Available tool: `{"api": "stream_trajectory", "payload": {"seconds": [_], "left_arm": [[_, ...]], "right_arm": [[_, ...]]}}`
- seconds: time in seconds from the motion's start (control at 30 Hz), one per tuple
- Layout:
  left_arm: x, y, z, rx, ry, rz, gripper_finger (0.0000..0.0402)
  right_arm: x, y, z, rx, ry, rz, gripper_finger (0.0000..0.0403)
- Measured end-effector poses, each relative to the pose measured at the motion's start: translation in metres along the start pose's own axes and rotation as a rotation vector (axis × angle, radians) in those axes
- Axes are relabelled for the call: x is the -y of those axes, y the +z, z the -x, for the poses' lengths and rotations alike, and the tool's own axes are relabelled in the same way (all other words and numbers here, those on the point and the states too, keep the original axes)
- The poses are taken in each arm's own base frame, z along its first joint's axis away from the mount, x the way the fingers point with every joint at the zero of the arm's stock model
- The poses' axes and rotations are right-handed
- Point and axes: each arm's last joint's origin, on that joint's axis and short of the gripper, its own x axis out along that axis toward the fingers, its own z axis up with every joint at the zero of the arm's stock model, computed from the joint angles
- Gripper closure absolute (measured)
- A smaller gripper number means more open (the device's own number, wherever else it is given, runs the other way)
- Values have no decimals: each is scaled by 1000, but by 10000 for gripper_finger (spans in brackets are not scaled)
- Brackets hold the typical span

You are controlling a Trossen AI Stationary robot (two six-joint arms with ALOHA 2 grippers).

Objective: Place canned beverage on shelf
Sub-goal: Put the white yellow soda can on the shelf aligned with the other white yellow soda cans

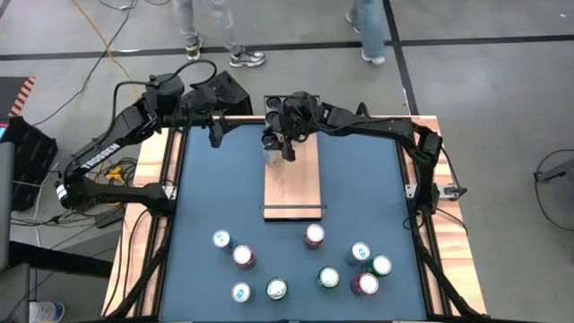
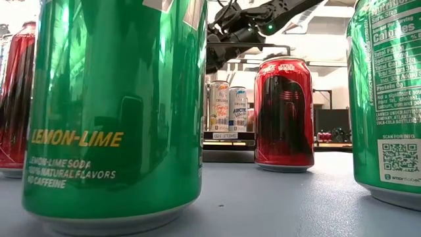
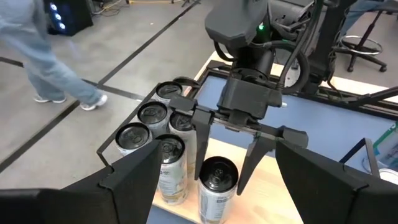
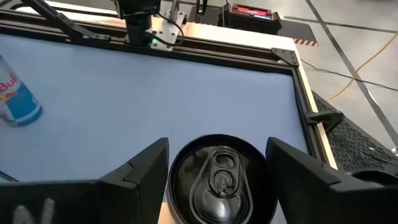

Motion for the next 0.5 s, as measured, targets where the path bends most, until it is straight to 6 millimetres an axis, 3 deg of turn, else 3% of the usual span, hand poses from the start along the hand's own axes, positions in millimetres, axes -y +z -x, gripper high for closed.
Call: {"api": "stream_trajectory", "payload": {"seconds": [0.5], "left_arm": [[0,-3,0,-33,-2,7,101]], "right_arm": [[0,-3,5,-45,7,-43,147]]}}
